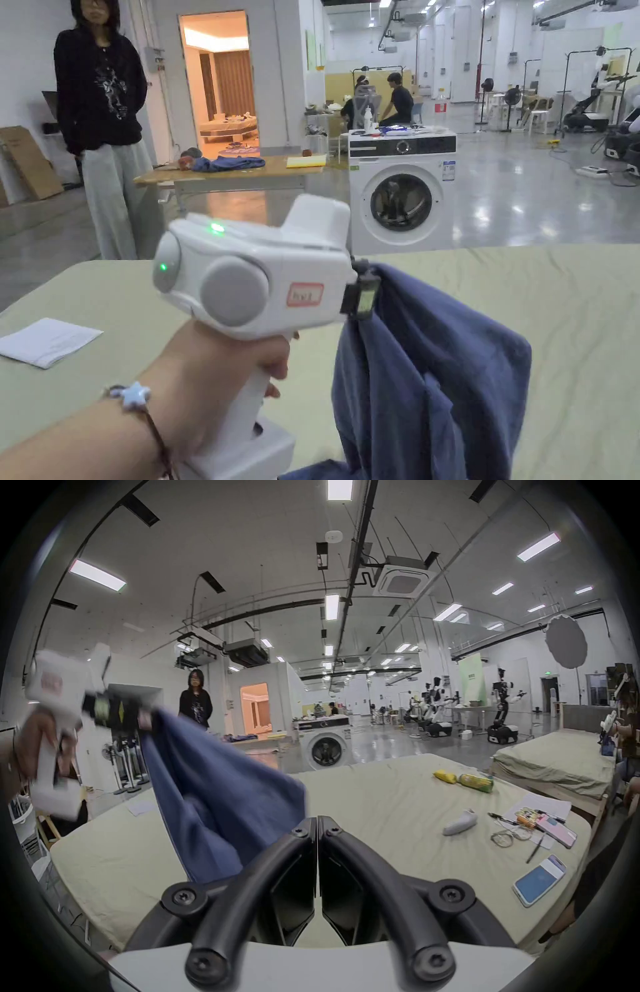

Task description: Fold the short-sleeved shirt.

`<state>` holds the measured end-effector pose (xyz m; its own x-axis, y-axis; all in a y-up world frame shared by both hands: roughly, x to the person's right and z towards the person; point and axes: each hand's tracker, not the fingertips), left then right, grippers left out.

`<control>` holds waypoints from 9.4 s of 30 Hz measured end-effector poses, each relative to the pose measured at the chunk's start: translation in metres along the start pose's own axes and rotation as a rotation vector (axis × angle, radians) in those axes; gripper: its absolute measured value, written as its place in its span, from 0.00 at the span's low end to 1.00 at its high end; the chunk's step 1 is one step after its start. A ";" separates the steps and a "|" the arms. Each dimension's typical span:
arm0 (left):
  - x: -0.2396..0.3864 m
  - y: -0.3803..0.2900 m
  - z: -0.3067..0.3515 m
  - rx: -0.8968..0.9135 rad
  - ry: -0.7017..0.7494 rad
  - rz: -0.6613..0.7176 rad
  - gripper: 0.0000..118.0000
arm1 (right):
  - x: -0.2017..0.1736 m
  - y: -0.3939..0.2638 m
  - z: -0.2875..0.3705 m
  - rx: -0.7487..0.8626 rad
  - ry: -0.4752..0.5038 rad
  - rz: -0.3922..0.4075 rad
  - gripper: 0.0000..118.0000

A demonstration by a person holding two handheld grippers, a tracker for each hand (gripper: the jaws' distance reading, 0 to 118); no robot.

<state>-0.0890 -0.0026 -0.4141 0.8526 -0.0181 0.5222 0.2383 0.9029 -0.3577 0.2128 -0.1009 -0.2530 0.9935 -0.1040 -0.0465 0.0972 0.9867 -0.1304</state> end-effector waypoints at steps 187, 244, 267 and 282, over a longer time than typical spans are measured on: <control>-0.148 -0.247 0.018 -0.679 0.034 0.644 0.00 | 0.150 -0.050 -0.096 -0.853 -0.018 0.069 0.00; -0.288 -0.189 -0.199 -0.430 0.311 0.436 0.81 | 0.040 -0.032 -0.099 -0.156 0.100 -0.004 0.00; -0.218 -0.158 -0.123 -0.179 0.320 0.263 0.00 | 0.164 -0.019 -0.414 -0.656 0.058 -0.166 0.96; -0.240 -0.174 -0.150 -0.318 0.319 0.309 0.00 | 0.151 -0.056 -0.521 -0.989 -0.058 0.007 0.01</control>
<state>-0.2657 -0.2198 -0.5933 0.9922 0.0534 0.1123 0.0408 0.7134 -0.6995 0.3260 -0.2370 -0.7682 0.9978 -0.0661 -0.0054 0.0240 0.4355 -0.8999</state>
